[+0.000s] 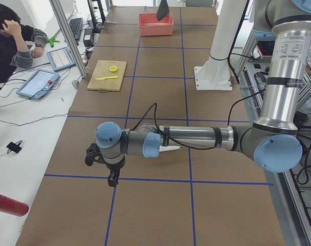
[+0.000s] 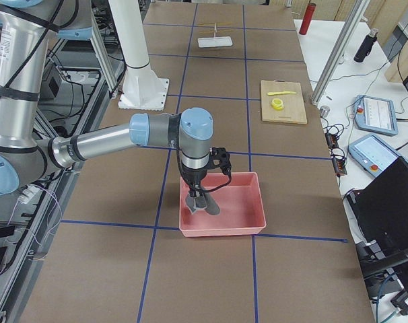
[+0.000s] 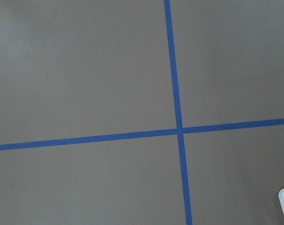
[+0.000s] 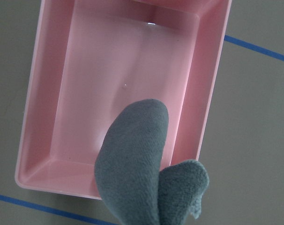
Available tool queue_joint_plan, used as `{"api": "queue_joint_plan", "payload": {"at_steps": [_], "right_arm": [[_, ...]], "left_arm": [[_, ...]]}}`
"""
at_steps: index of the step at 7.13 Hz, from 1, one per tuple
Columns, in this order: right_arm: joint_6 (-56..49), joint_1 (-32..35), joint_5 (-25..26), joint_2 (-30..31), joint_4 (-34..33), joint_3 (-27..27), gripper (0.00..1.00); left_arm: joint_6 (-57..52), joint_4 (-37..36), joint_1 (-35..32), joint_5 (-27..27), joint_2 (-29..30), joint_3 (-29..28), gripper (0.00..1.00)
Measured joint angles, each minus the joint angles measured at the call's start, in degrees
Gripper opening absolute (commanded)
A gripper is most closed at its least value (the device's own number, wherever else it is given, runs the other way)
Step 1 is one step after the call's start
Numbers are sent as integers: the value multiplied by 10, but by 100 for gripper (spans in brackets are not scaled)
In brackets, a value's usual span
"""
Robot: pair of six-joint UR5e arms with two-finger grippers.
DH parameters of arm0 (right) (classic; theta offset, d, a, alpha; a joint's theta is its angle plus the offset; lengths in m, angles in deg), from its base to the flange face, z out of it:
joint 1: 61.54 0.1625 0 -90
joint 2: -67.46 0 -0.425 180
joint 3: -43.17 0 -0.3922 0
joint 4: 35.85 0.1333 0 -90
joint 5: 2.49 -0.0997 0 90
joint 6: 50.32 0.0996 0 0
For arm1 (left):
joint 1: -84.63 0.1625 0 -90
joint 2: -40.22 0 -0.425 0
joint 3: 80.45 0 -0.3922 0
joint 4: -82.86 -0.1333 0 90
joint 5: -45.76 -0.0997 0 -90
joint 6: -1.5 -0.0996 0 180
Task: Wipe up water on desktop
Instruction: 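Open the right gripper to drop the cloth into the pink bin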
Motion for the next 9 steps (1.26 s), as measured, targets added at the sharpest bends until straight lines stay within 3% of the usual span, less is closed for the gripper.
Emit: {"api": "queue_joint_plan", "payload": {"at_steps": [1, 2, 7, 9], "right_arm": [[8, -15, 1, 0, 10, -1, 67], [9, -24, 2, -1, 15, -1, 100], [9, -32, -1, -1, 50, -23, 100], [10, -18, 21, 3, 57, -48, 100]], "left_arm": [[0, 0, 0, 1, 0, 0, 99], [0, 0, 0, 2, 0, 0, 99], [0, 0, 0, 2, -1, -2, 99], [0, 0, 0, 2, -2, -3, 99]]}}
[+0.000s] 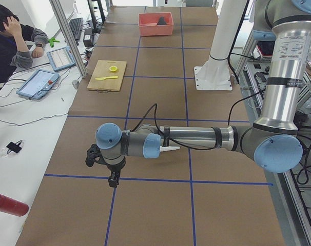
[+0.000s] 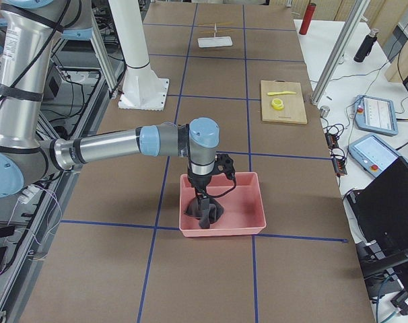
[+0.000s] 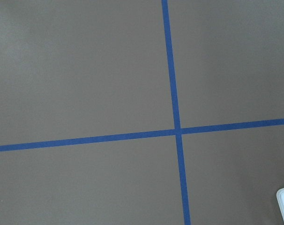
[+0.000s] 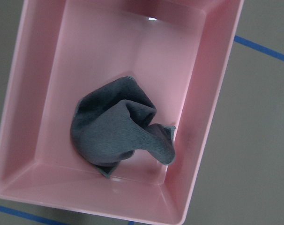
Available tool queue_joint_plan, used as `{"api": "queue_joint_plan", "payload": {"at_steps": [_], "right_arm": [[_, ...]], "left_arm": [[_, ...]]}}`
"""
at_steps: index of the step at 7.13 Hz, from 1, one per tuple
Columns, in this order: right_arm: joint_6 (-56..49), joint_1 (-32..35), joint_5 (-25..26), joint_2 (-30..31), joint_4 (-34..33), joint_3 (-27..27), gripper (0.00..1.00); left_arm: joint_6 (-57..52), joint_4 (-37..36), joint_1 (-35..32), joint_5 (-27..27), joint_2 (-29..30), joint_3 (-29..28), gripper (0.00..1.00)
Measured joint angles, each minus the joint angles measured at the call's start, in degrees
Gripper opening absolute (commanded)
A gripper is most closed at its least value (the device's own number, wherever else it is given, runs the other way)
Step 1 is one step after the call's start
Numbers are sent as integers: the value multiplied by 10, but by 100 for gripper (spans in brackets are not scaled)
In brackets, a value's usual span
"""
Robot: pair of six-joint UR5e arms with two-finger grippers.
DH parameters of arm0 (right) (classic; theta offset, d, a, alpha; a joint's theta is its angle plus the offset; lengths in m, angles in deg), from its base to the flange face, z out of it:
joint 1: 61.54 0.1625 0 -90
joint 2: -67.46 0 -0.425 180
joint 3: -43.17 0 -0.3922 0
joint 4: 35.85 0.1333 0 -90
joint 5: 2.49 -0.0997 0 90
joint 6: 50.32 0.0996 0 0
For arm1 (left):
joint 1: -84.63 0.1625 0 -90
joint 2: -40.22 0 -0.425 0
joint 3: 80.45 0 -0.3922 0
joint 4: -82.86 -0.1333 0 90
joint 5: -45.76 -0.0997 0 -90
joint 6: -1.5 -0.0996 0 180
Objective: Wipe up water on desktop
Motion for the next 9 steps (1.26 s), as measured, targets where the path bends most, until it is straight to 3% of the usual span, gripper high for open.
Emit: {"api": "queue_joint_plan", "payload": {"at_steps": [3, 5, 7, 9], "right_arm": [[4, 39, 42, -5, 12, -21, 100], [9, 43, 41, -12, 82, -67, 100], [65, 43, 13, -24, 171, -121, 100], [103, 43, -30, -23, 203, -135, 100]], "left_arm": [[-1, 0, 0, 0, -1, -1, 99], [-1, 0, 0, 0, -1, -1, 99], [-1, 0, 0, 0, -1, 0, 99], [0, 0, 0, 0, -1, 0, 99]]}}
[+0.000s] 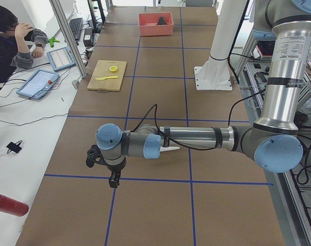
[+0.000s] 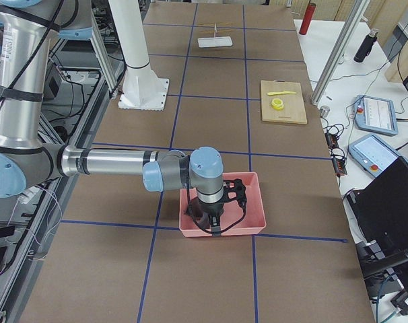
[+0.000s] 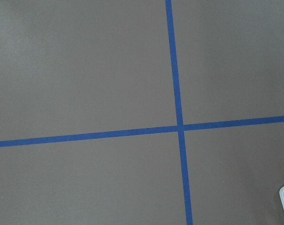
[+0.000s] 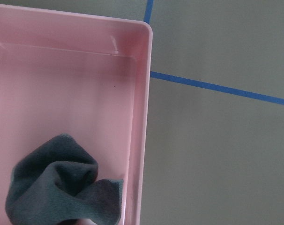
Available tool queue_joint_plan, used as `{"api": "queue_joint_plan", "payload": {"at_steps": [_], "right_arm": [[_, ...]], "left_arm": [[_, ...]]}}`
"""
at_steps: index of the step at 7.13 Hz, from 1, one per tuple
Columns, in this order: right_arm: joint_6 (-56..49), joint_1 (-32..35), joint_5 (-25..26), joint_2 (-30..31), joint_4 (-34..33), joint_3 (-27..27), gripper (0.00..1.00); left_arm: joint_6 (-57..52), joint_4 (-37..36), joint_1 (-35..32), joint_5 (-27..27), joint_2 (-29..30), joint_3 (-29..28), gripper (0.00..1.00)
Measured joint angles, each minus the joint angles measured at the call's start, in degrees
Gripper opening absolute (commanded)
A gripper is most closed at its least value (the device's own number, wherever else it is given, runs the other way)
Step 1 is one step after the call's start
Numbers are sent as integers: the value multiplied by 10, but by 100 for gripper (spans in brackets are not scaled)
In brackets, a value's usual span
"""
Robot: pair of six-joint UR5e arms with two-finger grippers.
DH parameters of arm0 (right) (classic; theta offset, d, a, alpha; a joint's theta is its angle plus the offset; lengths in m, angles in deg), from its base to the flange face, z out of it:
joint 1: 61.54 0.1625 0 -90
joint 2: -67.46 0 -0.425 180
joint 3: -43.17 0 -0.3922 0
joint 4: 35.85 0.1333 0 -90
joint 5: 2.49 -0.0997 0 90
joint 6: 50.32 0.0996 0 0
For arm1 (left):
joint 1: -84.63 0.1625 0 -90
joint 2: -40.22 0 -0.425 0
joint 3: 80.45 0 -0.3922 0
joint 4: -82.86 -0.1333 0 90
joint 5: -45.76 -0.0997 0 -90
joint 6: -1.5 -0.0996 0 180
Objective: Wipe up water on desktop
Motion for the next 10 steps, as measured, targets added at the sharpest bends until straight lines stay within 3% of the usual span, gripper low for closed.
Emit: {"api": "queue_joint_plan", "payload": {"at_steps": [2, 10], "right_arm": [[2, 0, -25, 14, 5, -2, 100], [1, 0, -29, 23, 5, 0, 100]], "left_arm": [[0, 0, 0, 0, 0, 0, 99], [-1, -1, 1, 0, 0, -3, 99]]}}
